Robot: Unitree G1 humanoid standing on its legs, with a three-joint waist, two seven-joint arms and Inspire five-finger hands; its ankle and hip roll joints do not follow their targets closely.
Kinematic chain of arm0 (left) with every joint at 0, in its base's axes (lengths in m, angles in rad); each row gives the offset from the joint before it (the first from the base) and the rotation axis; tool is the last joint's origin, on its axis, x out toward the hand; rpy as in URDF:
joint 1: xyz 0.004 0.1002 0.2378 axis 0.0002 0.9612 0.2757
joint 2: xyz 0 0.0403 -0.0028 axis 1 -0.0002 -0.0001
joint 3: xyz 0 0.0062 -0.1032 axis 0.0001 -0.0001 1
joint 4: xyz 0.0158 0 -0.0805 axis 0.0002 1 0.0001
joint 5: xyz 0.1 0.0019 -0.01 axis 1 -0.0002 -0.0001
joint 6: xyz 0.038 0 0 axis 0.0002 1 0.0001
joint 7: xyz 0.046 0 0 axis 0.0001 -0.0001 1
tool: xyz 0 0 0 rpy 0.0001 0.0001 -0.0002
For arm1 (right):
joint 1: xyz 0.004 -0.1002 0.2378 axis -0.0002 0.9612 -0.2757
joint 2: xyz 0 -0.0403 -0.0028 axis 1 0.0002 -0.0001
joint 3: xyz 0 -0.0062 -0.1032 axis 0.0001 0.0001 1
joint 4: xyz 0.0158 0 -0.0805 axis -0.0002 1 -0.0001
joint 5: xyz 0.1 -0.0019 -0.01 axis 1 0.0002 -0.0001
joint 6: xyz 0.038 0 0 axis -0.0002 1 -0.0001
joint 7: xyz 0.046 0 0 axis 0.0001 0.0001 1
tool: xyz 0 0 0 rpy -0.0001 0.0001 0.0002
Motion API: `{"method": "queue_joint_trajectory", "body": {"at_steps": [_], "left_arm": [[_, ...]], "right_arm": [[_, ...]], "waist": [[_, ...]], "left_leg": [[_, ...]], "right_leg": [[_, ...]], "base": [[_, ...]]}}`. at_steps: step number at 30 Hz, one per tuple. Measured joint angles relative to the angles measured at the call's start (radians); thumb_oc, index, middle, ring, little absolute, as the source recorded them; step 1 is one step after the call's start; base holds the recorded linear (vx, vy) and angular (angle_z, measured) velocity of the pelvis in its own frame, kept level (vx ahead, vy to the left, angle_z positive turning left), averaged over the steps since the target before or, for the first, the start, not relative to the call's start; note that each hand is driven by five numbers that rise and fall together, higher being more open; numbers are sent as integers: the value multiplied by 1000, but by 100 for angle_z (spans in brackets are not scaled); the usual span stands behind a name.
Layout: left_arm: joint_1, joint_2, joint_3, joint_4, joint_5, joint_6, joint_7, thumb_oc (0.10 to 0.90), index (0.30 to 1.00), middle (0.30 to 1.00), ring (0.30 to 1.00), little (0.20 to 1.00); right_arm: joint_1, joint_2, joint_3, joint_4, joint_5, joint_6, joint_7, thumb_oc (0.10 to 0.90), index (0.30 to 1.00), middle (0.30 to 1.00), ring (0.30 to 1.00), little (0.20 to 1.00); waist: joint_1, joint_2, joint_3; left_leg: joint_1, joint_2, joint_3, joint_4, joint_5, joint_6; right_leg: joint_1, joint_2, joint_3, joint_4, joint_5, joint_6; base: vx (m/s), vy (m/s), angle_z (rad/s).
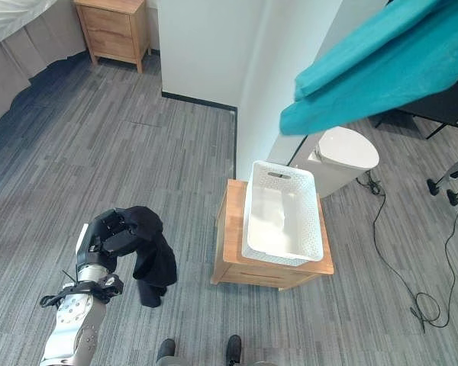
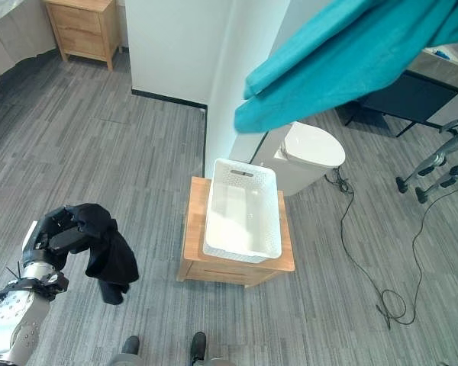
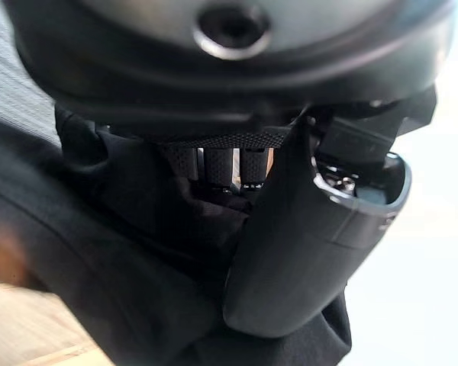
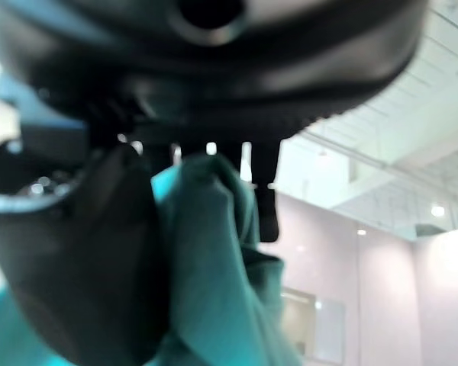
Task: Pick up bed clothes into laundry basket.
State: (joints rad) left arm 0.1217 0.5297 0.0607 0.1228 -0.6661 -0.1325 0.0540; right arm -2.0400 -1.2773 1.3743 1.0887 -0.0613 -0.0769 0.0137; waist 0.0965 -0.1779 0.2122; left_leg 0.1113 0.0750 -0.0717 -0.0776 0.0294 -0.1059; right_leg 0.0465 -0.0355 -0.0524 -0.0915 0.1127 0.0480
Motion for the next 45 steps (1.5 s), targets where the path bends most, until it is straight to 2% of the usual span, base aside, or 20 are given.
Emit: {"method": "queue_joint_trajectory", "body": {"at_steps": [7, 9, 10, 15, 19, 24, 31, 45], "left_arm": [[1, 5, -2, -7, -1, 0, 0, 400, 300, 300, 300, 300], [0, 3, -5, -7, -1, 0, 0, 400, 300, 300, 300, 300], [0, -10, -11, -7, -1, 0, 0, 400, 300, 300, 300, 300], [-2, -35, -19, -8, -1, 0, 2, 400, 300, 300, 300, 300], [-8, -38, -19, -8, 0, 0, 2, 400, 300, 300, 300, 300], [-10, -58, -20, -8, -1, 0, 3, 400, 300, 300, 300, 300], [-12, -62, -22, -8, -1, 0, 4, 400, 300, 300, 300, 300], [-13, -70, -45, -8, 0, 0, 28, 400, 300, 300, 300, 300]], "right_arm": [[48, -1, -1, -37, -21, 5, 0, 400, 300, 300, 300, 300], [56, 3, -1, -67, -21, 6, 0, 400, 300, 300, 300, 300], [71, 9, -1, -96, -21, 7, 0, 400, 300, 300, 300, 300], [117, 24, -1, -168, -20, 7, 2, 400, 300, 300, 300, 300], [148, 31, -1, -183, -20, 5, 6, 400, 300, 300, 300, 300], [188, 35, -13, -132, -29, 6, 6, 400, 300, 300, 300, 300], [274, 46, -87, -107, -82, 22, 6, 400, 300, 300, 300, 300], [298, 131, -126, -125, -92, 29, 5, 400, 300, 300, 300, 300]], "waist": [[-2, 10, -5], [0, 22, -9], [0, 37, -14], [-1, 78, -17], [-5, 93, -17], [-4, 94, -16], [-8, 98, -15], [0, 110, -11]], "left_leg": [[-24, -7, -7, 1, 10, 12], [-28, -7, -8, 1, 11, 12], [-29, -8, -7, 1, 11, 12], [-29, -8, -1, 1, 11, 12], [-32, -5, 9, 0, 11, 12], [-29, -5, 24, -1, 11, 12], [-28, -5, 28, -2, 11, 12], [-49, -5, 33, -3, 14, 16]], "right_leg": [[-21, -6, -4, 0, 7, 2], [-25, -5, -2, 0, 10, 0], [-26, -6, -2, 0, 10, 0], [-31, -5, 4, 0, 12, -1], [-40, -2, 11, 0, 15, -2], [-45, -1, 29, 0, 18, -1], [-46, -1, 30, 0, 21, -1], [-70, 0, 31, 0, 29, 0]], "base": [[7, 4, 3], [0, 0, 0], [0, 0, 0], [-4, 11, -3], [-8, 23, -9], [-7, 10, -8], [-1, 1, -1], [-7, 1, -1]]}}
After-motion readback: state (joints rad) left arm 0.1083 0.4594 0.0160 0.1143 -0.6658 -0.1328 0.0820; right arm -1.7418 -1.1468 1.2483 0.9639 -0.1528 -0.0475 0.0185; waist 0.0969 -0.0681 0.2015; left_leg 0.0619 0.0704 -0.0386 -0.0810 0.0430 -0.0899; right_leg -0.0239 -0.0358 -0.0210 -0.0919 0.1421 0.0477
